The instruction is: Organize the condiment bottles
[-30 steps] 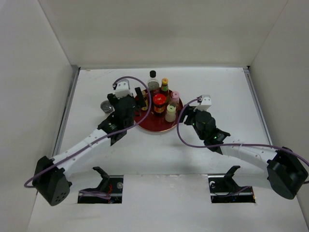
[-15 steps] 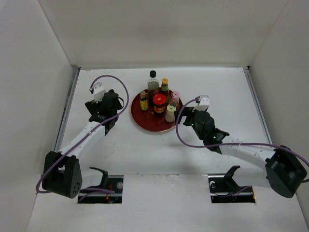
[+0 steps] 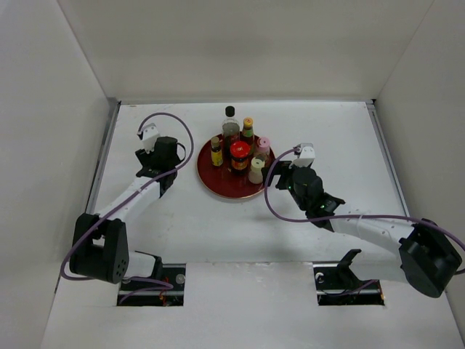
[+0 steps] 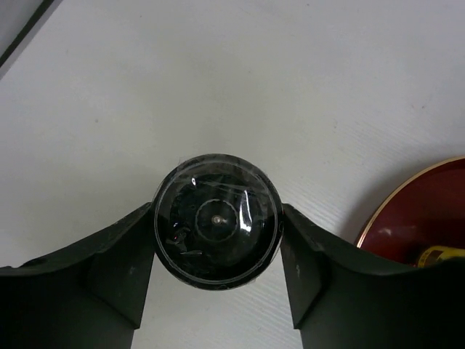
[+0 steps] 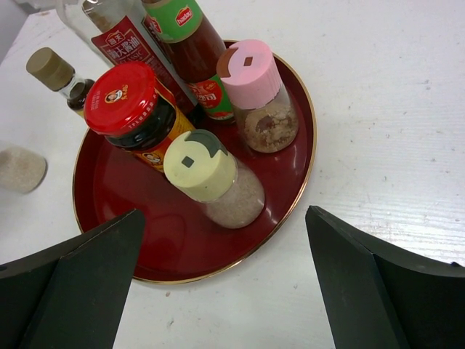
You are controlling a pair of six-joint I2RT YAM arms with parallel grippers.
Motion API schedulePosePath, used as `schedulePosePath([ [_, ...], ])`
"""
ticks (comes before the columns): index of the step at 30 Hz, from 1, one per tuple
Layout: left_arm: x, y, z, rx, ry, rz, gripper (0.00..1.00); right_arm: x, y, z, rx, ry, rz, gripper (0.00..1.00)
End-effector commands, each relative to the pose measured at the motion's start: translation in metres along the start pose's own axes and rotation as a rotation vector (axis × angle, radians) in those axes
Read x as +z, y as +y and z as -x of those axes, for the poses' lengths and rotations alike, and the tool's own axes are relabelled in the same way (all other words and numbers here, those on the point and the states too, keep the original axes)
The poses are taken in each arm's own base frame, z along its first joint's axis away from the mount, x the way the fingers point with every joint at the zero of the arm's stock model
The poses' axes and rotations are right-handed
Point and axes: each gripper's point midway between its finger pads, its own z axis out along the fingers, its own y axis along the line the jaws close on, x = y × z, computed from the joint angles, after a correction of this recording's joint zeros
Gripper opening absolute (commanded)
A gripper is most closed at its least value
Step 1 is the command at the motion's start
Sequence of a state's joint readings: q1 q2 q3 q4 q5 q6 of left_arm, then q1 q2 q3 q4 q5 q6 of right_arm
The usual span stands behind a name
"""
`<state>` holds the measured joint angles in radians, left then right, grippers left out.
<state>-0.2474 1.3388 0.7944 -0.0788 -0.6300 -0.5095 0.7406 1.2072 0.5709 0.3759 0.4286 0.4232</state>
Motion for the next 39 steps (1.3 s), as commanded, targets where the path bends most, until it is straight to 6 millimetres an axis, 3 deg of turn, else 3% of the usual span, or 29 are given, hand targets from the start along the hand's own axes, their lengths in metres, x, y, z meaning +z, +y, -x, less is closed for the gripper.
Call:
schedulePosePath([
  [1,-0.003,-0.018,0.034,-0.05,-0.082,-0.049,0.53,0.002,0.014,0.018,0.033,-0.06,0.046,0.99],
  [4,-0.02,-0.021,0.045,-0.051,-0.126,-0.084,0.41,0.001,0.014,0.019,0.035,-0.063,0.047,0.99],
  [9,-0.08,-0.039,0.061,0.009,-0.201,-0.205,0.39,0.001,0.014,0.019,0.036,-0.064,0.048,0.99],
  [14,-0.125,-0.065,0.04,0.059,-0.165,-0.358,0.39,0.001,0.014,0.019,0.037,-0.063,0.047,0.99],
  [18,-0.145,-0.083,0.02,0.081,-0.138,-0.436,0.39,0.001,0.014,0.018,0.038,-0.061,0.047,0.99],
  [27,-0.171,-0.134,0.013,0.059,-0.142,-0.581,0.39,0.003,0.015,0.016,0.035,-0.058,0.048,0.99],
  [34,-0.161,-0.16,-0.01,0.08,-0.122,-0.623,0.39,0.004,0.015,0.014,0.033,-0.053,0.049,1.0],
  [39,-0.15,-0.167,-0.02,0.093,-0.124,-0.623,0.39,0.005,0.015,0.013,0.032,-0.05,0.048,1.0],
])
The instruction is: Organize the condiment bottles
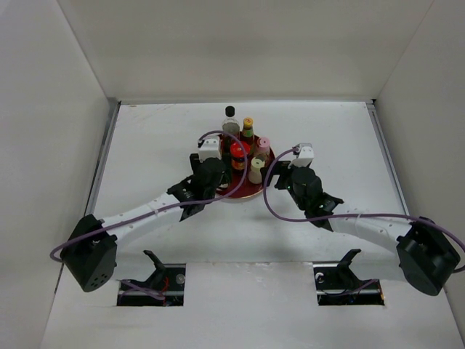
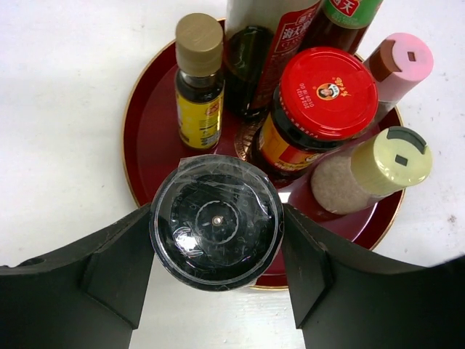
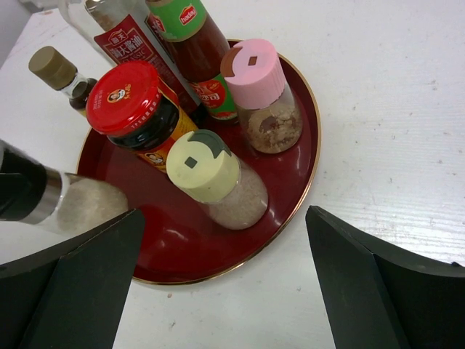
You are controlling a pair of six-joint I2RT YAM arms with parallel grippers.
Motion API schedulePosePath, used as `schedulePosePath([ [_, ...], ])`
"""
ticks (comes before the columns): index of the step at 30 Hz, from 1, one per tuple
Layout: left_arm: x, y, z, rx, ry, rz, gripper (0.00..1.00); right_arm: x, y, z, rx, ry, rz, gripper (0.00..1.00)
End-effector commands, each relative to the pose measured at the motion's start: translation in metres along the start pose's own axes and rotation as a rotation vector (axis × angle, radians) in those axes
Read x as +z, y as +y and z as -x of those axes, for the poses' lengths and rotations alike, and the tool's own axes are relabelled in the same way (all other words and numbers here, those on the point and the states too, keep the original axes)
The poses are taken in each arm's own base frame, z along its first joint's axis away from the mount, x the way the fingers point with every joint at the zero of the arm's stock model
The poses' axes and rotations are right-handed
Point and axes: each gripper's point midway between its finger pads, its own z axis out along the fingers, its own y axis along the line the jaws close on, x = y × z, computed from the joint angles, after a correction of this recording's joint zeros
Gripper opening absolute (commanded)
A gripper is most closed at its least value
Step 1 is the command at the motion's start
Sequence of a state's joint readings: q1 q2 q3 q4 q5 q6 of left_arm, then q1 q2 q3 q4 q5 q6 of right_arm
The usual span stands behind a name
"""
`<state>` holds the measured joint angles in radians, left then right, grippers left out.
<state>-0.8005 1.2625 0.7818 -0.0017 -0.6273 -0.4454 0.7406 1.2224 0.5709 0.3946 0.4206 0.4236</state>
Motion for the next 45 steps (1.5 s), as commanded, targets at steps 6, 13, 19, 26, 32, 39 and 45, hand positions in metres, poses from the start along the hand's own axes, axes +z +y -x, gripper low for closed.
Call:
schedulePosePath([
  [6,0.018,-0.011,0.014,-0.054,-0.105,-0.037,0.41,0.003,0.013,0.015,0.03,-0.051,0.039,1.0],
  [13,0.03,-0.003,-0.017,-0.016,-0.069,-0.004,0.59,0.003,0.012,0.014,0.03,-0.051,0.039,1.0],
  [19,0.016,-0.004,-0.003,-0.039,-0.104,-0.028,1.0,-0.003,0.012,0.024,0.047,-0.086,0.046,1.0],
  [26,-0.023,0.016,0.042,-0.15,-0.242,-0.027,1.0,-0.013,0.004,0.04,0.07,-0.151,0.026,1.0],
  [32,-0.071,0.07,0.064,-0.357,-0.418,0.028,1.0,-0.016,-0.021,0.054,0.063,-0.224,-0.117,1.0],
  [39,-0.069,0.109,0.002,-0.519,-0.33,0.093,1.0,-0.016,-0.024,0.054,0.075,-0.241,-0.128,1.0],
  [45,-0.056,0.146,-0.008,-0.517,-0.254,0.249,1.0,-0.02,-0.032,0.05,0.086,-0.21,-0.157,1.0],
])
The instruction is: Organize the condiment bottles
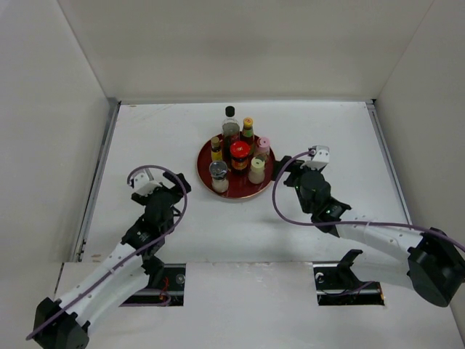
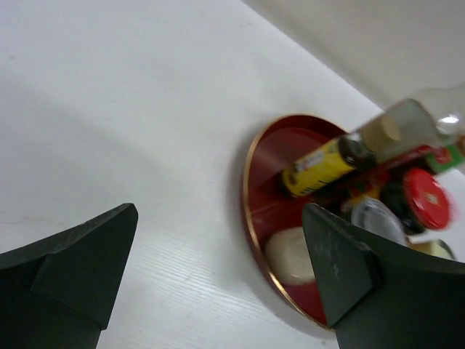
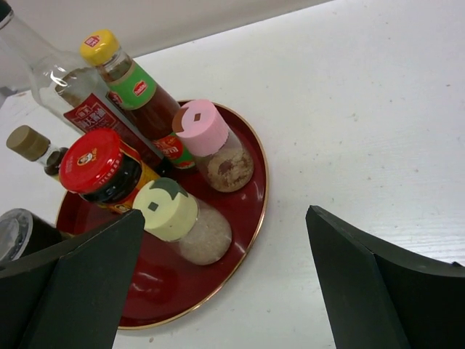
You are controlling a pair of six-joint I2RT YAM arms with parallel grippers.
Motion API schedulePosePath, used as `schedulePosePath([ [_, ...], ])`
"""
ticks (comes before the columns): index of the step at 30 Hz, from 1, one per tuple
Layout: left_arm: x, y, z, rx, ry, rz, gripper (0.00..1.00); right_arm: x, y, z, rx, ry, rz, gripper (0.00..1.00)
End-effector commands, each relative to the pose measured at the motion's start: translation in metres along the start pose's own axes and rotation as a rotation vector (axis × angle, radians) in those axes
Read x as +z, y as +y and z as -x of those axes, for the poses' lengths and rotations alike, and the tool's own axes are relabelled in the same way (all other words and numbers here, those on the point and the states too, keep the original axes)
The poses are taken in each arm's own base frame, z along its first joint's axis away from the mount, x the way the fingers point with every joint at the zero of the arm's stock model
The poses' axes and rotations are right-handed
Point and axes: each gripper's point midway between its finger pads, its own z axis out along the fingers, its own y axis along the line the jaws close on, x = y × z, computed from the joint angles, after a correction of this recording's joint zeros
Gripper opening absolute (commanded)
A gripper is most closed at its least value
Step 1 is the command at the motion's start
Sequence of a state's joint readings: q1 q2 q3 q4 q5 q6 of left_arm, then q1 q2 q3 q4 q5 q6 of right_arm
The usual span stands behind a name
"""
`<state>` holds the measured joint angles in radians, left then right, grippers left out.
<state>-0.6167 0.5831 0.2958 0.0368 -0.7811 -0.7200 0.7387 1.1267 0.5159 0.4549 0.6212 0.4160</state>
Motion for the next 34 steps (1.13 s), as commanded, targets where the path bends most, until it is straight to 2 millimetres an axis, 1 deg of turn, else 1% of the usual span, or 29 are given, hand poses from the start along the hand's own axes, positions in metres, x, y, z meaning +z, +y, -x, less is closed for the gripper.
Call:
schedulePosePath([
  [1,0.013,0.012,0.002,-0.014,0.054,0.099,1.0,-0.004,0.001,0.015,0.05,-0.025,-0.013,1.0],
  [3,0.024,0.024,0.0,0.014,0.109,0.165,1.0,-0.008,0.01,0.009,0.046,0.016,0.008,1.0],
  [5,0.033,0.038,-0.001,0.019,0.152,0.232,1.0,-0.013,0.023,0.003,0.064,0.065,0.046,1.0],
  [7,0.038,0.045,0.001,0.022,0.178,0.273,1.0,-0.016,0.034,0.0,0.101,0.094,0.078,1.0],
  [9,0.039,0.048,0.003,0.019,0.188,0.289,1.0,-0.015,0.039,-0.006,0.117,0.118,0.088,1.0],
  [11,0.039,0.043,0.007,0.018,0.18,0.28,1.0,-0.014,0.04,-0.015,0.133,0.138,0.076,1.0],
  [13,0.039,0.041,0.01,0.018,0.171,0.277,1.0,-0.013,0.034,-0.026,0.125,0.164,0.046,1.0],
  [15,0.038,0.039,0.01,0.021,0.176,0.27,1.0,-0.013,0.024,-0.036,0.116,0.19,-0.005,1.0],
  [17,0.039,0.039,0.007,0.022,0.187,0.268,1.0,-0.013,0.015,-0.041,0.109,0.189,-0.044,1.0],
  [21,0.036,0.032,-0.003,0.019,0.217,0.227,1.0,-0.011,0.003,-0.047,0.07,0.196,-0.078,1.0],
  [24,0.032,0.032,-0.004,0.008,0.207,0.205,1.0,-0.01,-0.004,-0.045,0.053,0.184,-0.093,1.0],
  [27,0.028,0.03,0.001,-0.006,0.187,0.175,1.0,-0.014,-0.008,-0.035,0.06,0.151,-0.096,1.0],
  [30,0.026,0.028,0.003,-0.015,0.177,0.156,1.0,-0.02,-0.021,-0.025,0.065,0.102,-0.14,1.0],
  [34,0.026,0.027,-0.002,-0.012,0.184,0.142,1.0,-0.032,-0.037,-0.023,0.072,0.09,-0.162,1.0],
])
